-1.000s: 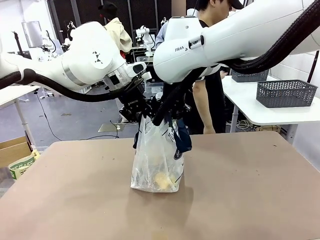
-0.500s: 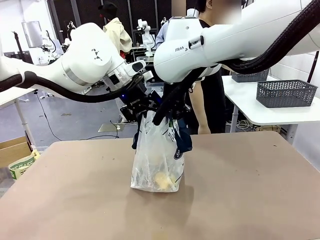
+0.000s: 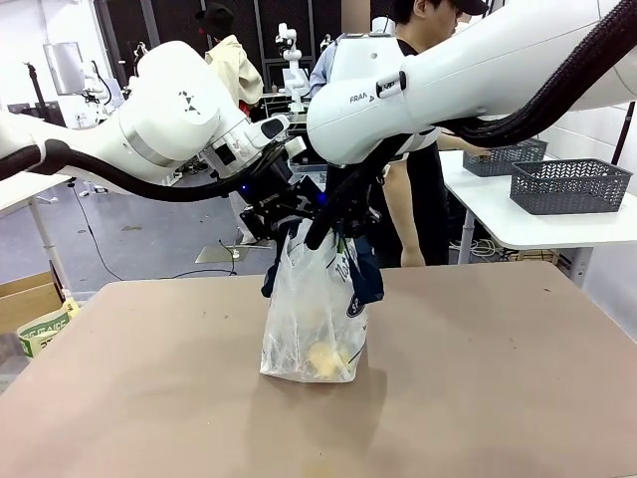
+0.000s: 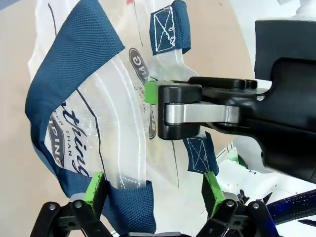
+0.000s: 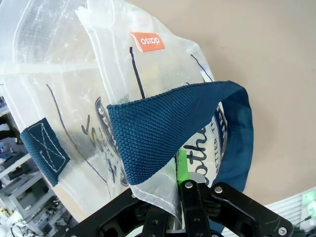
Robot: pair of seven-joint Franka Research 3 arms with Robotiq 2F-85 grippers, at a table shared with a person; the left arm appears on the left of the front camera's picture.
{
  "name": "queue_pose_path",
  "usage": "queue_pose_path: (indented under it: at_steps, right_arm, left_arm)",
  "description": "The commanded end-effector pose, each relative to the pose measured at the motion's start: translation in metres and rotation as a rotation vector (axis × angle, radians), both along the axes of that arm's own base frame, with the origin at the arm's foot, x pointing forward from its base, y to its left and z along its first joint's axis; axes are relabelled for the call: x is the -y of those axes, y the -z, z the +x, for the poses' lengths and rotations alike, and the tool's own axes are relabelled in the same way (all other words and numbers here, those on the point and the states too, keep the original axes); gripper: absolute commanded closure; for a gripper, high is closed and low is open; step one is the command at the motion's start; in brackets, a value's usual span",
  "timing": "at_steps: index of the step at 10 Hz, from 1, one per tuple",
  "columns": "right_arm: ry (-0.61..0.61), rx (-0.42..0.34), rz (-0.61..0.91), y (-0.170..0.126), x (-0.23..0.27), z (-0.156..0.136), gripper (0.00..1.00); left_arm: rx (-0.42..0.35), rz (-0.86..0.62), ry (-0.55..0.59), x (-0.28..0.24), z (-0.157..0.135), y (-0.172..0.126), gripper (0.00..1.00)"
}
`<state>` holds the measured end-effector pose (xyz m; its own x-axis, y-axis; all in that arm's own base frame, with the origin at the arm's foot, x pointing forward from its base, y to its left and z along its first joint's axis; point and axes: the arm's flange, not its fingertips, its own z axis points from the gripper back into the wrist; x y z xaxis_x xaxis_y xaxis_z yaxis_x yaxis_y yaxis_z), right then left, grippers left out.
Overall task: Transfer purchased items from the store into the shopping bag.
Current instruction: Move the Reusable shopping bag to the right side of the table.
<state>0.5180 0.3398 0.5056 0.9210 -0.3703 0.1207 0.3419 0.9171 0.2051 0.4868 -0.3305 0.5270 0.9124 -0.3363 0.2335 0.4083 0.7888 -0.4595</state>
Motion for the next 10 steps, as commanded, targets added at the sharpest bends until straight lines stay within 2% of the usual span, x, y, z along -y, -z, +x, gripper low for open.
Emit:
queue_pose_path:
  at_steps: [1, 7, 10]
  right_arm:
    - [0.019, -0.008, 0.021, 0.003, -0.002, 0.005, 1.0]
    - [0.018, -0.012, 0.023, 0.006, 0.0, 0.005, 1.0]
    - [0.019, -0.016, 0.027, 0.008, 0.001, 0.005, 1.0]
  left_arm:
    - [0.002, -0.042, 0.015, -0.005, 0.001, -0.005, 0.0]
    - [0.025, -0.067, 0.025, 0.006, 0.002, -0.005, 0.0]
    - [-0.007, 0.013, 0.058, 0.015, -0.003, 0.015, 0.0]
